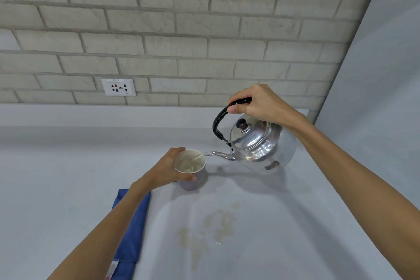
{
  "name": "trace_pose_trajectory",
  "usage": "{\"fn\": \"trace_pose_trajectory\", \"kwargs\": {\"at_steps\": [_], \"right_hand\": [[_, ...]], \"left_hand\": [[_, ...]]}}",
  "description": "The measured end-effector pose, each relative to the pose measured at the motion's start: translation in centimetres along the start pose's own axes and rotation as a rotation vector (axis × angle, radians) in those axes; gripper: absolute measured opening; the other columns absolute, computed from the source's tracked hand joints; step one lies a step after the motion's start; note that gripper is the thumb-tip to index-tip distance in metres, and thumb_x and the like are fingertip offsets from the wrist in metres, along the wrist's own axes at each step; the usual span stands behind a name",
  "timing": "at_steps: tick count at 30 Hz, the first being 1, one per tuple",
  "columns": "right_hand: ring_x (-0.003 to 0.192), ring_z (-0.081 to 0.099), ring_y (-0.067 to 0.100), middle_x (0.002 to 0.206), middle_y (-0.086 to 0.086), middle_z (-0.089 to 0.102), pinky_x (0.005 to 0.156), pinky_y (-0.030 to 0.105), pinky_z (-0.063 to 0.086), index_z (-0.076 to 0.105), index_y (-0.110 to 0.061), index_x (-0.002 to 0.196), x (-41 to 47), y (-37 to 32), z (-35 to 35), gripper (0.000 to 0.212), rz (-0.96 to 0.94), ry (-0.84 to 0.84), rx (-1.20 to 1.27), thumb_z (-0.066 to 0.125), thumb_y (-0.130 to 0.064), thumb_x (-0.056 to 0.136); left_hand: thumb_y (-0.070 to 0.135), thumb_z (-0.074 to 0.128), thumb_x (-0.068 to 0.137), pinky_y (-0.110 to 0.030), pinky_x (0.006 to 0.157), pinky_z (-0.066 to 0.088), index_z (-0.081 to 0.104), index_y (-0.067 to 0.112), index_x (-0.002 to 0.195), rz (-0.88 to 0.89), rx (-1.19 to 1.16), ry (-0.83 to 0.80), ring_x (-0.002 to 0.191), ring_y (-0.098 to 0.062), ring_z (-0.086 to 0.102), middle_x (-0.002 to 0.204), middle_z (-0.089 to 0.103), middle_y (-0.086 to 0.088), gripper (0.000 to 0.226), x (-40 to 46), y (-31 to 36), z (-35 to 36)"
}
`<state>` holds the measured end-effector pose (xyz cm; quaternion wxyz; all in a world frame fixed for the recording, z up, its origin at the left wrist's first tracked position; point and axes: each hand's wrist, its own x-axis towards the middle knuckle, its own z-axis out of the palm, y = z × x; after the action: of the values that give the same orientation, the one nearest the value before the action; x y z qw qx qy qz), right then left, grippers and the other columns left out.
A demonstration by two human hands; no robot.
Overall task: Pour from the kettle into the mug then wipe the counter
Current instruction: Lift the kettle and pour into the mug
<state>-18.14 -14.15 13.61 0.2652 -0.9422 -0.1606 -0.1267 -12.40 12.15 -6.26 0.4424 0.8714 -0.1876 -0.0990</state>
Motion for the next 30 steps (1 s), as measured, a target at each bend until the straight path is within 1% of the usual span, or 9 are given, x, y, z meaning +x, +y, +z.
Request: {"fn": "trace_pose_trajectory", "kwargs": {"at_steps": [4, 7, 10, 12, 14, 18, 25, 27, 30], "right_hand": [[0.075, 0.062, 0.003, 0.085, -0.005, 0.074, 0.068, 0.017, 0.044, 0.075, -0.024, 0.092, 0.1, 0.0, 0.0, 0.015, -0.004, -0.007, 0.008, 0.073, -0.032, 0.080], [0.067, 0.058, -0.007, 0.080, -0.007, 0.072, 0.064, 0.014, 0.040, 0.075, -0.023, 0.092, 0.2, 0.1, 0.1, 0.016, -0.015, -0.010, 0.002, 0.074, -0.032, 0.079], [0.074, 0.061, -0.001, 0.084, -0.005, 0.074, 0.067, 0.013, 0.043, 0.075, -0.023, 0.092, 0.3, 0.1, 0.1, 0.016, -0.012, -0.013, 0.004, 0.074, -0.032, 0.079], [0.069, 0.059, -0.006, 0.084, -0.006, 0.074, 0.063, 0.005, 0.040, 0.076, -0.024, 0.092, 0.3, 0.1, 0.1, 0.015, -0.018, -0.014, 0.002, 0.074, -0.032, 0.079], [0.068, 0.058, -0.008, 0.084, -0.007, 0.073, 0.062, 0.004, 0.038, 0.075, -0.024, 0.092, 0.4, 0.1, 0.2, 0.015, -0.021, -0.014, 0.003, 0.074, -0.032, 0.079], [0.072, 0.060, 0.003, 0.084, -0.004, 0.074, 0.068, 0.019, 0.044, 0.075, -0.024, 0.091, 0.3, 0.3, 0.2, 0.015, -0.015, -0.012, 0.011, 0.074, -0.032, 0.079], [0.081, 0.066, 0.012, 0.087, -0.002, 0.076, 0.072, 0.023, 0.047, 0.076, -0.025, 0.090, -0.1, 1.2, 0.8, 0.013, 0.026, 0.051, 0.080, 0.075, -0.030, 0.078], [0.084, 0.066, 0.008, 0.088, -0.005, 0.076, 0.078, 0.023, 0.050, 0.076, -0.026, 0.089, -0.5, 1.9, 0.8, 0.011, 0.055, 0.084, 0.143, 0.075, -0.029, 0.078], [0.085, 0.064, -0.005, 0.088, -0.016, 0.073, 0.076, 0.013, 0.045, 0.075, -0.030, 0.088, -1.0, 2.9, 0.9, 0.009, 0.083, 0.111, 0.236, 0.075, -0.029, 0.079]], "left_hand": [[0.047, 0.088, 0.048, -0.034, 0.074, 0.060, 0.036, 0.029, 0.135, 0.003, -0.005, 0.000, 0.112, -0.014, 0.047, 0.124, 0.038, 0.013, 0.104, 0.0, -0.1, 0.1], [0.050, 0.088, 0.045, -0.035, 0.074, 0.060, 0.036, 0.030, 0.135, -0.004, -0.008, -0.004, 0.112, -0.013, 0.048, 0.125, 0.038, 0.014, 0.105, 0.0, -0.1, 0.0], [0.054, 0.087, 0.043, -0.034, 0.076, 0.059, 0.036, 0.032, 0.134, -0.007, -0.003, -0.006, 0.112, -0.012, 0.048, 0.125, 0.038, 0.015, 0.107, 0.0, -0.1, 0.0], [0.056, 0.087, 0.042, -0.034, 0.076, 0.059, 0.036, 0.032, 0.134, -0.005, 0.001, -0.007, 0.112, -0.012, 0.047, 0.124, 0.038, 0.015, 0.108, 0.0, -0.1, 0.0], [0.056, 0.087, 0.041, -0.035, 0.077, 0.059, 0.036, 0.032, 0.134, -0.006, 0.002, -0.007, 0.112, -0.013, 0.047, 0.123, 0.038, 0.015, 0.108, 0.0, -0.1, 0.0], [0.055, 0.087, 0.041, -0.038, 0.078, 0.059, 0.036, 0.032, 0.133, -0.012, -0.008, -0.010, 0.112, -0.013, 0.047, 0.122, 0.038, 0.016, 0.108, 0.0, -0.1, 0.0], [0.054, 0.087, 0.041, -0.039, 0.082, 0.058, 0.037, 0.032, 0.133, -0.009, -0.013, -0.007, 0.113, -0.013, 0.048, 0.120, 0.039, 0.018, 0.107, -0.2, 0.1, -0.1], [0.054, 0.087, 0.041, -0.039, 0.083, 0.057, 0.036, 0.031, 0.134, -0.015, -0.017, -0.008, 0.114, -0.014, 0.047, 0.121, 0.038, 0.018, 0.108, -0.3, 0.2, -0.1], [0.057, 0.087, 0.040, -0.038, 0.085, 0.057, 0.024, 0.031, 0.141, -0.016, -0.034, -0.012, 0.116, -0.015, 0.047, 0.128, 0.040, 0.012, 0.122, -0.5, 0.3, 0.0]]}}
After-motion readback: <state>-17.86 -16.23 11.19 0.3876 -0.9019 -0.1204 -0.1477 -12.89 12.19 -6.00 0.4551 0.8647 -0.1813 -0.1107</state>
